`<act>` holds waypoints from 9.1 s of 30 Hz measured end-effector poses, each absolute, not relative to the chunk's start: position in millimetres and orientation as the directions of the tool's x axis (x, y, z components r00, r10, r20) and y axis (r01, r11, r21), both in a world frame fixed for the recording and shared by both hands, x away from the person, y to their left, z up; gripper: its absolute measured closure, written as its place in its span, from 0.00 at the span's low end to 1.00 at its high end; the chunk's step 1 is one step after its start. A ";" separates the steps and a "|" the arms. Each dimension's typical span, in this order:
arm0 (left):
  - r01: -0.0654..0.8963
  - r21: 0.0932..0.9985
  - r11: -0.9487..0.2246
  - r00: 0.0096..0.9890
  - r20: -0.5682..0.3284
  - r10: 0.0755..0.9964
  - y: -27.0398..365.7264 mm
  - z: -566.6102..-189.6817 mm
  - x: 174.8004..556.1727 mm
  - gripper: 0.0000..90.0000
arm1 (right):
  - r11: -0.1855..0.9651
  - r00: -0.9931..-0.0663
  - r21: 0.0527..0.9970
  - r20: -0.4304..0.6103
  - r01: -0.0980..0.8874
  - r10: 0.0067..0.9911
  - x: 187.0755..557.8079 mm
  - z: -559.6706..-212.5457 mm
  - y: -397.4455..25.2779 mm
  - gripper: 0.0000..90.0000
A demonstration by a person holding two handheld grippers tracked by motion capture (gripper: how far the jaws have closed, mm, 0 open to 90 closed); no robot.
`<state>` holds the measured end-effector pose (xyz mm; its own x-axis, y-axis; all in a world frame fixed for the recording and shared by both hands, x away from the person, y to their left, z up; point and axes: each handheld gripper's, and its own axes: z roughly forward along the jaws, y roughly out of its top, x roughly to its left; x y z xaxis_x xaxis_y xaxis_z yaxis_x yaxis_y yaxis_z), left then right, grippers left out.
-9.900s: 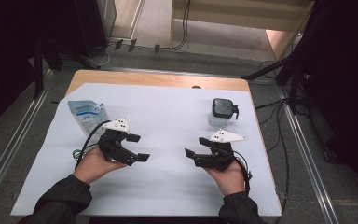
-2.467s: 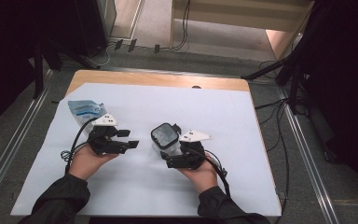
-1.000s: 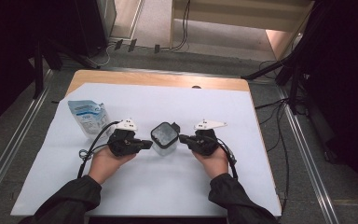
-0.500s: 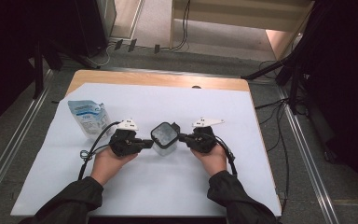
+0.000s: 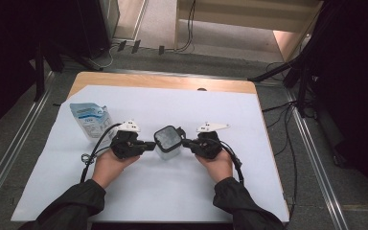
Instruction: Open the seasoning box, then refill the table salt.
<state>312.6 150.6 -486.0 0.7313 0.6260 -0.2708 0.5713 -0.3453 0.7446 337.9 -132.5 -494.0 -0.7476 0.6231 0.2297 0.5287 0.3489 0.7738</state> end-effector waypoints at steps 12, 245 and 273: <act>0.576 0.734 -0.359 0.736 -0.276 0.618 154.0 -484.5 317.9 1.00 | 0.354 -0.756 0.777 0.225 0.520 0.615 334.0 -494.8 -130.8 1.00; 0.191 0.810 -0.555 0.976 -0.100 0.191 119.8 -431.6 323.7 0.94 | 0.353 -0.734 0.738 0.276 0.575 0.620 335.4 -492.7 -140.4 1.00; 0.217 0.804 -0.554 0.974 -0.137 0.183 94.9 -438.1 327.7 0.94 | 0.334 -0.717 0.743 0.272 0.580 0.642 328.1 -494.8 -137.6 1.00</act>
